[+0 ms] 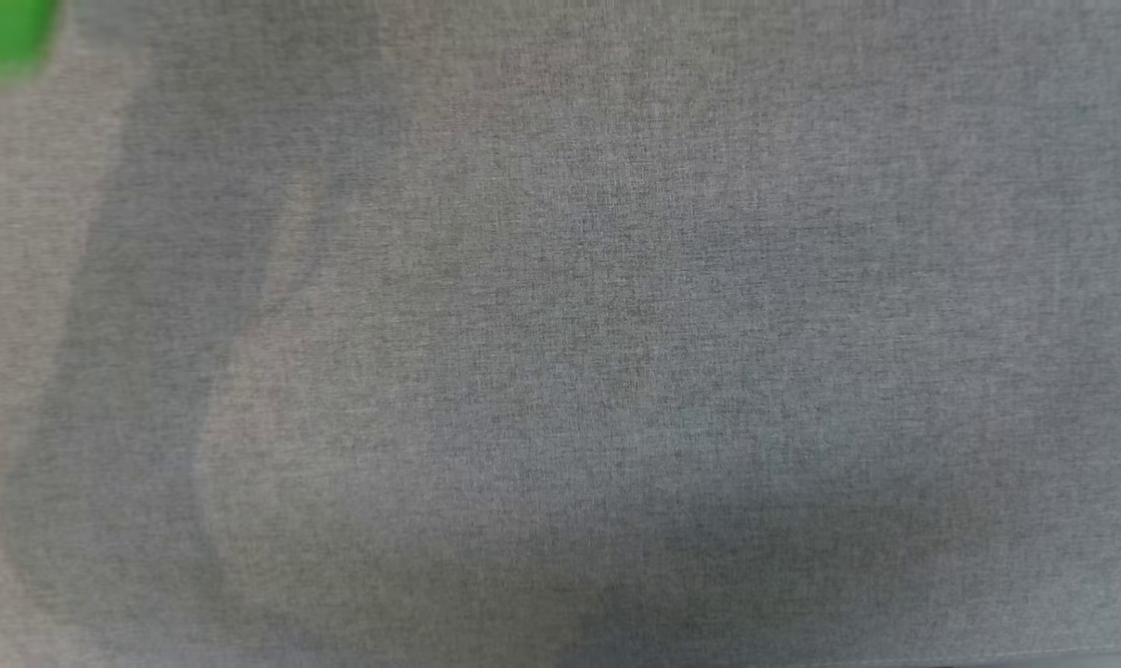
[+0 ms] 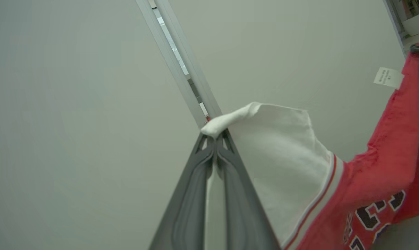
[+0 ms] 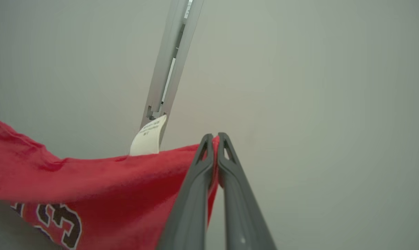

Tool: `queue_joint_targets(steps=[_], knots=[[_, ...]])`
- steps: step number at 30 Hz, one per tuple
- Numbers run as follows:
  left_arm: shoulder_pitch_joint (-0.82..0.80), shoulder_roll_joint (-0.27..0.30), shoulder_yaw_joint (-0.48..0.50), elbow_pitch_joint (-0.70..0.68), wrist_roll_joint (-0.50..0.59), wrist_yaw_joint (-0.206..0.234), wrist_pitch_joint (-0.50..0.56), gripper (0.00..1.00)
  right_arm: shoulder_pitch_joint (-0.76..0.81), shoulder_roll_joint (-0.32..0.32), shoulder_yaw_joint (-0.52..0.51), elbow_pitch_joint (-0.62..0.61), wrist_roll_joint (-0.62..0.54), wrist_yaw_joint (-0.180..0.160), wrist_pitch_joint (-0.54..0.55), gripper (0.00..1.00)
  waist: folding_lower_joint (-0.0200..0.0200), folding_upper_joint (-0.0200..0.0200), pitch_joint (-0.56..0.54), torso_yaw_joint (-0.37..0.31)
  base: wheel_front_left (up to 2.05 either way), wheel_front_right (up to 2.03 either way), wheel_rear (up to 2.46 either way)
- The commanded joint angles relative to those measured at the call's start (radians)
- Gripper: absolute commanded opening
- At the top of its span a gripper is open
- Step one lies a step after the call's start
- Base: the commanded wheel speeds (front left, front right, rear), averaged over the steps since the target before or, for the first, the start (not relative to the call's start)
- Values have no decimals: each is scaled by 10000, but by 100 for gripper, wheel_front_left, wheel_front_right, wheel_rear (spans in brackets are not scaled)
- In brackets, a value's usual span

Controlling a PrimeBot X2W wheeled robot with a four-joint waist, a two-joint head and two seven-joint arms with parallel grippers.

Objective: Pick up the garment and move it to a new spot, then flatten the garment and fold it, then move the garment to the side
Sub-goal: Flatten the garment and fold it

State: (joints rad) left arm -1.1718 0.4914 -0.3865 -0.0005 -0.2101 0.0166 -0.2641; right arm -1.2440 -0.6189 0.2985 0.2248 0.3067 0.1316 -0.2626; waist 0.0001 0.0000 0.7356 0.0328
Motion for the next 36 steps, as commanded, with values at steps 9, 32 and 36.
queue_joint_targets(steps=[9,32,36], knots=[[6807,-294,1135,-1367,-772,-786,1,0,5227,148,-1451,-1740,1221,-18,-30,0,-1,0,-2640,35,0,0,0],[13177,345,143,-2438,-1776,-1470,629,0,12663,87,-3035,-2616,1753,-18,-30,0,-1,0,-4415,0,0,0,0],[13061,424,28,-2520,-2051,-1475,872,0,12954,161,-3030,-2253,1698,-18,-30,0,-1,0,-4352,-7,0,0,0]])
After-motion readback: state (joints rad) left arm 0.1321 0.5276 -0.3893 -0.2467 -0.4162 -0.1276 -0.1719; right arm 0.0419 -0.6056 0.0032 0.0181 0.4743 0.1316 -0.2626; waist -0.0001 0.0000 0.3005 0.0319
